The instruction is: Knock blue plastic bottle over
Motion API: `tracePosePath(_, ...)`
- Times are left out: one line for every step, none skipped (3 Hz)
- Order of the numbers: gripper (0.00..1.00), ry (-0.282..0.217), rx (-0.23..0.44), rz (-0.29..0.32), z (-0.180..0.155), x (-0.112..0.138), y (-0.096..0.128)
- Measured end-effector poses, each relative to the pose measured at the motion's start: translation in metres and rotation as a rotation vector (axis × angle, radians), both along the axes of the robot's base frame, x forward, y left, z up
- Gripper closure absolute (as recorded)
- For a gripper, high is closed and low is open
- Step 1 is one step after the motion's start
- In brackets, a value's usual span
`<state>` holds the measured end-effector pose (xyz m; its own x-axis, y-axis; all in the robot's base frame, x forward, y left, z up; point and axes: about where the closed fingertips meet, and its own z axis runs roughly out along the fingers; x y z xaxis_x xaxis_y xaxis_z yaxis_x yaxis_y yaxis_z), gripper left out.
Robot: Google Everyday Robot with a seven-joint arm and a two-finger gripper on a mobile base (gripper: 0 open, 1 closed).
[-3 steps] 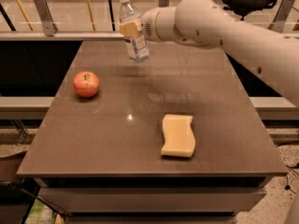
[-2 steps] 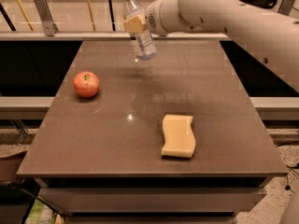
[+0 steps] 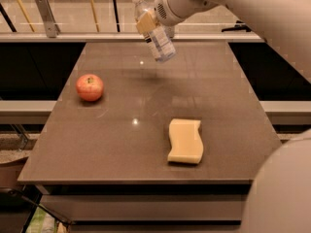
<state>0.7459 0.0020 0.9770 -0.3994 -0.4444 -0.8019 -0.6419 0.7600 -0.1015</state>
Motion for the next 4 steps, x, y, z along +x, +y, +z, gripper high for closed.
tracePosePath(1.00, 0.077, -0.065, 0.005, -0.017, -0.002, -0.002)
tracePosePath(1.00, 0.147, -0.121, 0.034, -0.035, -0.006, 0.004)
tracePosePath(1.00, 0.213, -0.211, 0.081, -0.052, -0.010, 0.014)
tracePosePath(1.00, 0.266, -0.281, 0.126, -0.065, -0.016, 0.023)
